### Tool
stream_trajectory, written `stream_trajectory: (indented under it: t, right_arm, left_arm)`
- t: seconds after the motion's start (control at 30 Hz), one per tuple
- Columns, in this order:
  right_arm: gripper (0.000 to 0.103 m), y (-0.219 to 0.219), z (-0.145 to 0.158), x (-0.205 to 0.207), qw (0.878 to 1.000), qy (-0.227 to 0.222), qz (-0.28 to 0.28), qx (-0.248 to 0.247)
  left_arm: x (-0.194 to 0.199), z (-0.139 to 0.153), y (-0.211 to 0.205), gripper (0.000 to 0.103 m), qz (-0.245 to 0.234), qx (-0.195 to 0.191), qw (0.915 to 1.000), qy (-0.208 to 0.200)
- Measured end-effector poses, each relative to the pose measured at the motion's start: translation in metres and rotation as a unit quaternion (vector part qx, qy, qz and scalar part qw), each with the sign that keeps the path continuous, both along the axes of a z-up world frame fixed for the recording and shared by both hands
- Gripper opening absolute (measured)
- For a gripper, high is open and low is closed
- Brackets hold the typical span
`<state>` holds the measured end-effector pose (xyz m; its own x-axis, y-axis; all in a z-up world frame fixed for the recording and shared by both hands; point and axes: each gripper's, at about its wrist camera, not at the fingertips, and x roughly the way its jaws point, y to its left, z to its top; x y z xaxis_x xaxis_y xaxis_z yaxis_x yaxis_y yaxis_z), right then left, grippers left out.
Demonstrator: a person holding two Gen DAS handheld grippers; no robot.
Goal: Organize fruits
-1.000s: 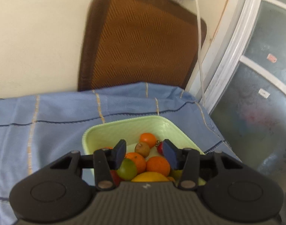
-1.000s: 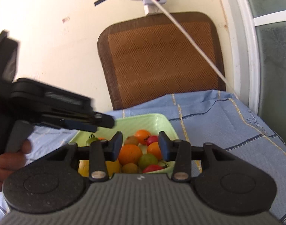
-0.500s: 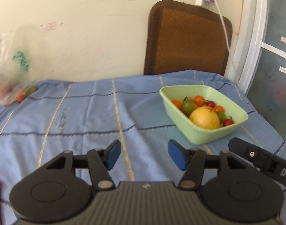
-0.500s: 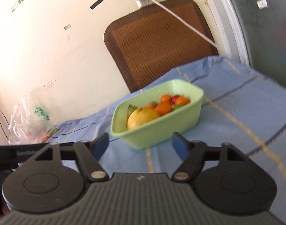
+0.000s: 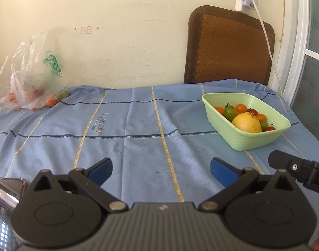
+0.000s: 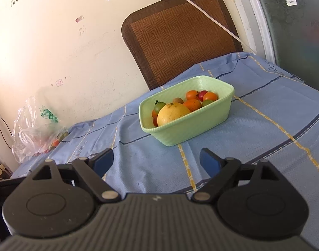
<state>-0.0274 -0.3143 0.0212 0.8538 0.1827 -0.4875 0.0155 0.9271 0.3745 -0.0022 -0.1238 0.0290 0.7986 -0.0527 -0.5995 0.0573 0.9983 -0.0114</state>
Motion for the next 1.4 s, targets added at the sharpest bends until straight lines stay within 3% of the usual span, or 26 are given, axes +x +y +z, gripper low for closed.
stream_trajectory:
  t: [0.5,0.97,1.2,1.4]
  right_arm:
    - [0.091,0.013,-0.005,-0.006,1.0,0.011,0.02,-0.01]
    - [0.091,0.006,0.001,-0.008,1.0,0.002,0.007,-0.003]
    - [0.091,0.004,0.0,-0.007,1.0,0.002,0.005,0.002]
    - [0.091,0.002,-0.004,-0.005,1.0,0.006,0.003,0.009]
  left_arm:
    - [-0.009,-0.014,0.008,0.103,0.011,0.004,0.9995,0.03]
    - [-0.019,-0.006,-0.002,0.103,0.046,0.071,0.9961,-0.025]
    - [-0.016,-0.009,-0.002,0.103,0.04,0.06,0.9973,0.007]
    - [-0.017,-0.012,-0.006,0.103,0.04,0.068,0.9968,0.012]
